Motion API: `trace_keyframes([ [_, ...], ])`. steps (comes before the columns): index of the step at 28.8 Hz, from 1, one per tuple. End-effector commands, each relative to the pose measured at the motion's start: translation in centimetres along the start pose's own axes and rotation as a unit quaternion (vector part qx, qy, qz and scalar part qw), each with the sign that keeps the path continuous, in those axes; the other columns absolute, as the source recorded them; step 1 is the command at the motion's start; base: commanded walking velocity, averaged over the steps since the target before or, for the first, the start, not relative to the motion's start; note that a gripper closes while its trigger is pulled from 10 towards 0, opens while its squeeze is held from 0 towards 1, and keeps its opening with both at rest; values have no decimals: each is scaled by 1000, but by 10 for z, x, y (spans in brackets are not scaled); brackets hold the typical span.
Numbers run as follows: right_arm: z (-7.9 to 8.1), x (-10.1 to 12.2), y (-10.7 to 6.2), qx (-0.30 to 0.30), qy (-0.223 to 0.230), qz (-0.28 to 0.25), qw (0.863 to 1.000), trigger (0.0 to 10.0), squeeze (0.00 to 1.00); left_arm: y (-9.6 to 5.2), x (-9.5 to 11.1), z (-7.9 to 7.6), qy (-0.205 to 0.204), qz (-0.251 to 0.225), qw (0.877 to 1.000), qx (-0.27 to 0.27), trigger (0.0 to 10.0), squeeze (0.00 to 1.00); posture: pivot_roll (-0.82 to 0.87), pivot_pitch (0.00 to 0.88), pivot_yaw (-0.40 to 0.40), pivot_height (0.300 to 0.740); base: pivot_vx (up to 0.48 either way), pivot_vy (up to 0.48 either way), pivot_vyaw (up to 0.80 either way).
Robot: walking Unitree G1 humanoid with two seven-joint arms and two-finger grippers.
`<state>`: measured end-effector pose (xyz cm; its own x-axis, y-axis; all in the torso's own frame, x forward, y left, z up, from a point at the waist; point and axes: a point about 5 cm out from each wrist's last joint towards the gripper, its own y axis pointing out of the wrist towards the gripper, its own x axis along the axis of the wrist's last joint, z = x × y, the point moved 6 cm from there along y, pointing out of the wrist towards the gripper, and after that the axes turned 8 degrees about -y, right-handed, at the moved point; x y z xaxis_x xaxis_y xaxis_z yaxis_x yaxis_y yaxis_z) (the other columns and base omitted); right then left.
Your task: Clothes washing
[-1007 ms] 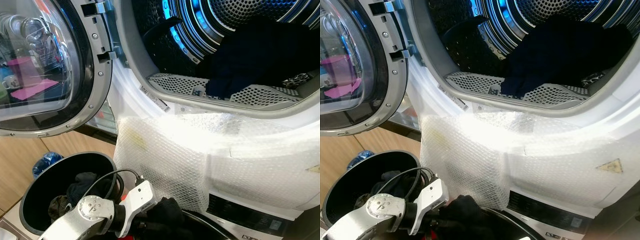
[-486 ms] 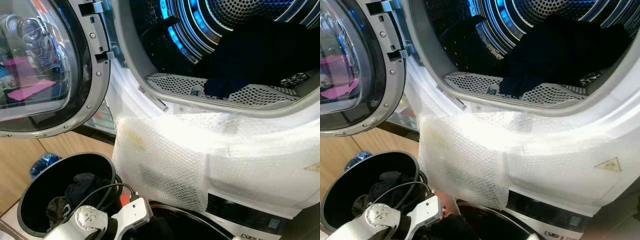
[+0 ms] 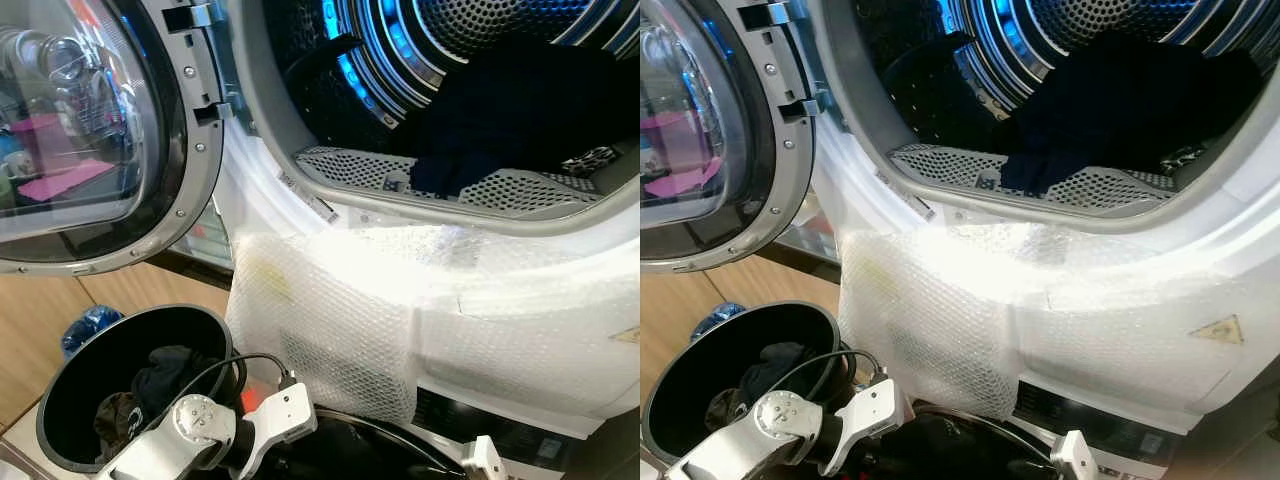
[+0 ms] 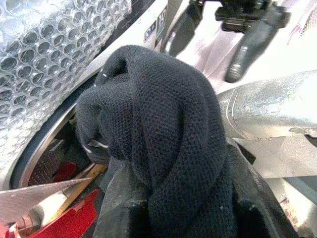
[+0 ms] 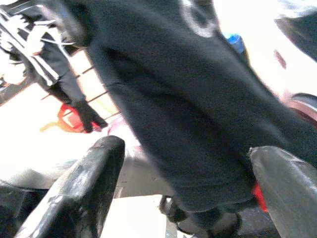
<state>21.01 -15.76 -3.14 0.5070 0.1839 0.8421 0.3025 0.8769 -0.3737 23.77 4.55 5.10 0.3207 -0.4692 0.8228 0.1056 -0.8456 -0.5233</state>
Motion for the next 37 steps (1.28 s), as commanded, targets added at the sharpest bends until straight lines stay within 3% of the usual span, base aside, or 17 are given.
trace_keyframes([
  [1, 5, 6, 3, 18, -12, -3, 1000, 10000, 1000, -1, 5, 3, 10, -6, 1000, 2, 0, 0, -52, 0, 107, 740, 0, 0, 0],
  [13, 5, 27, 27, -4, -30, -45, 999, 10000, 1000, 15, 21, 8, 17, -23, 1000, -8, 0, 0, -42, 0, 96, 740, 0, 0, 0],
  [14, 6, 31, 29, -11, -32, -58, 998, 10000, 541, 19, 25, 7, 19, -29, 999, -11, 0, 0, -44, 0, 97, 740, 0, 0, 0],
  [15, 6, 31, 29, -11, -32, -58, 998, 10000, 541, 19, 25, 7, 19, -29, 999, -11, 0, 0, -44, 0, 97, 740, 0, 0, 0],
  [16, 9, 32, 31, -10, -30, -66, 997, 10000, 0, 23, 28, 6, 20, -34, 999, -14, 0, 0, -45, 0, 97, 740, 0, 0, 0],
  [22, 21, 26, 33, 10, -17, -57, 998, 10000, 0, 37, 39, 8, 25, -50, 998, -8, 0, 0, -54, 0, 100, 740, 0, 0, 0],
  [26, 29, 38, 32, 28, -6, -91, 995, 10000, 0, 43, 47, 8, 22, -68, 997, -4, 0, 0, -54, 0, 100, 740, 0, 0, 0],
  [30, 43, 34, 34, 49, -12, -80, 995, 10000, 0, 51, 51, 13, 24, -71, 997, 19, 0, 0, -58, 0, 101, 740, 0, 0, 0],
  [32, 43, 33, 33, 42, -15, -76, 996, 10000, 0, 54, 53, 10, 25, -75, 997, 15, 0, 0, -63, 0, 95, 740, 0, 0, 0],
  [37, 26, 32, 34, -34, -35, -70, 996, 10000, 0, 62, 59, 7, 26, -88, 996, 23, 0, 0, -59, 0, 96, 740, 0, 0, 0],
])
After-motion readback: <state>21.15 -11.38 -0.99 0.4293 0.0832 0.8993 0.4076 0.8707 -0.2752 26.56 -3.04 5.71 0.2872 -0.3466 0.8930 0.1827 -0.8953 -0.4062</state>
